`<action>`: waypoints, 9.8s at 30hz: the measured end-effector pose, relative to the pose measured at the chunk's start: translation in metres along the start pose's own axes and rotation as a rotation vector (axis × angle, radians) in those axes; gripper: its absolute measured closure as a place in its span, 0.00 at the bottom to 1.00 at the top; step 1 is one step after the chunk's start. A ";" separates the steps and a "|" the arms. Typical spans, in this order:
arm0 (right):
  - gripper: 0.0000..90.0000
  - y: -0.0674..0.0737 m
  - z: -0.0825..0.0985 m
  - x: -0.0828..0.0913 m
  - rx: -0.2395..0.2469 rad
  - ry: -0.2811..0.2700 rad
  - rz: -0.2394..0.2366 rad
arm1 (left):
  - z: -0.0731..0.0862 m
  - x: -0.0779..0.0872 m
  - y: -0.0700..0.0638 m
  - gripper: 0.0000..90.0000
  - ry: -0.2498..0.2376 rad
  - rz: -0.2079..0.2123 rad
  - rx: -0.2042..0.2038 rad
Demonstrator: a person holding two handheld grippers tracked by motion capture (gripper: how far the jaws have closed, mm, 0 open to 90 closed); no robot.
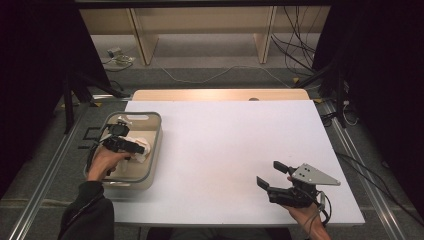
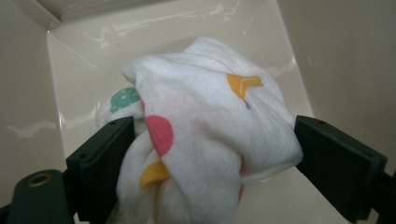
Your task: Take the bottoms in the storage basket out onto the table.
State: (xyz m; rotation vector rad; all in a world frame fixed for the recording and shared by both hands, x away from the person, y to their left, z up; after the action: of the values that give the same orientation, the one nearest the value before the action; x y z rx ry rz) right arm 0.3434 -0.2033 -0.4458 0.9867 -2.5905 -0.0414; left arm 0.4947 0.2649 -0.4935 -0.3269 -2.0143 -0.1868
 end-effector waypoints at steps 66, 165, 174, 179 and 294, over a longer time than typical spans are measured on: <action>0.25 -0.001 0.000 0.001 -0.005 -0.002 0.011 | -0.009 0.040 0.015 0.77 -0.213 0.010 0.067; 0.25 -0.001 0.000 0.001 -0.005 -0.003 0.012 | -0.047 0.100 -0.081 0.76 -0.496 0.258 -0.060; 0.25 -0.001 0.000 0.001 -0.006 -0.002 0.013 | -0.048 0.092 -0.101 0.76 -0.491 0.297 -0.080; 0.25 -0.001 0.000 0.001 -0.006 -0.001 0.013 | -0.049 0.087 -0.113 0.76 -0.476 0.319 -0.111; 0.25 -0.001 0.001 -0.001 -0.001 0.005 0.011 | -0.036 -0.006 -0.271 0.73 -0.314 0.523 -0.285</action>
State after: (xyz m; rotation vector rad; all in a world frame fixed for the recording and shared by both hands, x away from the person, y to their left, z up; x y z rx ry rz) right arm 0.3439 -0.2038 -0.4474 0.9711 -2.5912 -0.0370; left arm 0.4443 -0.0034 -0.4796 -1.1049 -2.1300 -0.0941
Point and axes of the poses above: each handheld gripper's, and its own axes: x roughly backward along the jaws, z roughly out of its underside, y roughly to its left, the point moved 6 cm from there along -x, roughly forward along the jaws, and after that the axes turned 4 degrees about -x, right-handed, at the moved point
